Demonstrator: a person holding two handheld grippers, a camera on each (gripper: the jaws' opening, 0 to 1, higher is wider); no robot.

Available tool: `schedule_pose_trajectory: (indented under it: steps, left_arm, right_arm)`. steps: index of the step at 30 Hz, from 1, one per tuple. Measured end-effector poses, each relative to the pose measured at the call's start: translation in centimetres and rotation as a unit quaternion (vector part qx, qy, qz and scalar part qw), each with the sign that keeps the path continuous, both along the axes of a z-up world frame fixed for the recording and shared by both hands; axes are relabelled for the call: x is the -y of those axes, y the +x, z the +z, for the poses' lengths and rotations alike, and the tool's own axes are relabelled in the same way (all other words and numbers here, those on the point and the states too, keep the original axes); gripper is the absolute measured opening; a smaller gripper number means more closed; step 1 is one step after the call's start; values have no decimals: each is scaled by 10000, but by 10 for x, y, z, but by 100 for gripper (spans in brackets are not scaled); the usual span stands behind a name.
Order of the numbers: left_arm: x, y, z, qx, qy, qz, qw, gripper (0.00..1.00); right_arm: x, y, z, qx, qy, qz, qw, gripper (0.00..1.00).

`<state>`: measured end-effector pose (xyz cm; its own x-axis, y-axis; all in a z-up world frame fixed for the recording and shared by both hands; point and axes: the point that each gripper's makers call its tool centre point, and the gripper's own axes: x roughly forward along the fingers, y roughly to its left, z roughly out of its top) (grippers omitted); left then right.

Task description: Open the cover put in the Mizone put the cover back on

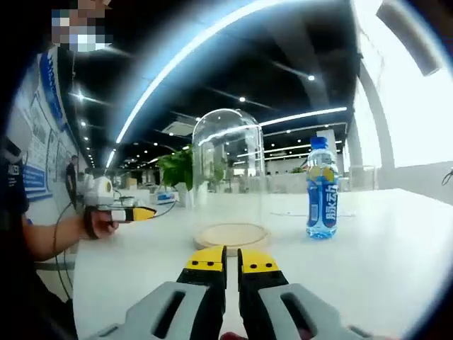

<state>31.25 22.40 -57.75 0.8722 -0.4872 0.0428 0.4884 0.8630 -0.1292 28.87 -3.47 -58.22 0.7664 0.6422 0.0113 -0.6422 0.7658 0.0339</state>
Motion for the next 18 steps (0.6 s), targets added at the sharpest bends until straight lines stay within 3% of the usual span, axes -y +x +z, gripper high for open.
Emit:
schedule_pose_trajectory:
  steps: [12, 18]
  left_arm:
    - [12, 10, 27, 198, 126, -146, 9996, 8]
    - [13, 22, 30, 148, 174, -116, 9997, 8]
  right_arm:
    - [-1, 18, 9, -71, 78, -49, 9999, 0]
    - [-4, 30, 18, 7, -90, 25, 10000, 4]
